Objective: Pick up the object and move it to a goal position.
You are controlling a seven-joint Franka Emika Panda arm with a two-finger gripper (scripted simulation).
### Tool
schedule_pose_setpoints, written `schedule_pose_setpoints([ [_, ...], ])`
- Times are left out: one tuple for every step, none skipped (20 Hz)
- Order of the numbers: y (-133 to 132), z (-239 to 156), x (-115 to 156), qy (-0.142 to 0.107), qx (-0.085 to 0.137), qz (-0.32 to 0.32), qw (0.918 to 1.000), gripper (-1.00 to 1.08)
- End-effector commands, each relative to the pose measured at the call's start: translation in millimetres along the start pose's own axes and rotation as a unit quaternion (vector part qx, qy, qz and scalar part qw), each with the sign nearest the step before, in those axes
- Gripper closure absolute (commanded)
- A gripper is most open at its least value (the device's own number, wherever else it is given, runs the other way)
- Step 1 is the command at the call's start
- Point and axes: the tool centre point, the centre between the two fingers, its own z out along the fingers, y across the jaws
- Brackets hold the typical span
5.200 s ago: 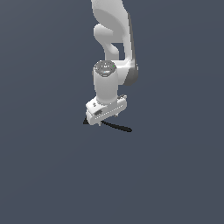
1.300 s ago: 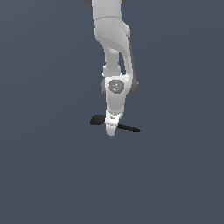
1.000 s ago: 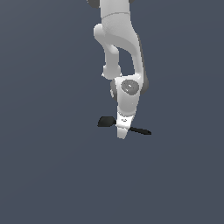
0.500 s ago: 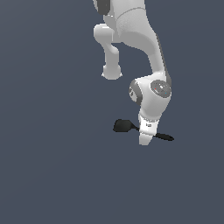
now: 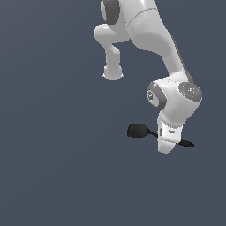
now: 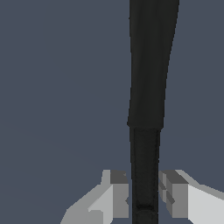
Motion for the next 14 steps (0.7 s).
schedule_pose_setpoints([
  [4.1, -4.5, 12.0, 0.000, -0.001, 0.001, 1.0000, 1.08],
  [5.2, -5.6, 15.8, 0.000, -0.001, 0.001, 1.0000, 1.08],
  [6.2, -6.7, 19.2, 0.000, -0.001, 0.001, 1.0000, 1.08],
  [7.1, -7.5, 22.2, 0.000, -0.001, 0.001, 1.0000, 1.08],
  [8.0, -8.3, 24.9, 0.000, -0.001, 0.001, 1.0000, 1.08],
  [8.7, -9.0, 27.3, 0.000, -0.001, 0.001, 1.0000, 1.08],
  [9.4, -9.6, 29.3, 0.000, -0.001, 0.001, 1.0000, 1.08],
  [10.0, -10.1, 31.0, 0.000, -0.001, 0.001, 1.0000, 1.08],
  [10.5, -10.6, 32.5, 0.000, -0.001, 0.001, 1.0000, 1.08],
  [10.9, -10.9, 33.7, 0.000, -0.001, 0.001, 1.0000, 1.08],
  [11.0, -11.1, 34.9, 0.000, -0.001, 0.000, 1.0000, 1.08],
  [11.2, -11.3, 35.6, 0.000, -0.001, 0.000, 1.0000, 1.08],
  [11.3, -11.4, 36.0, 0.000, -0.001, 0.000, 1.0000, 1.08],
  [11.4, -11.5, 36.1, 0.000, -0.001, 0.000, 1.0000, 1.08],
])
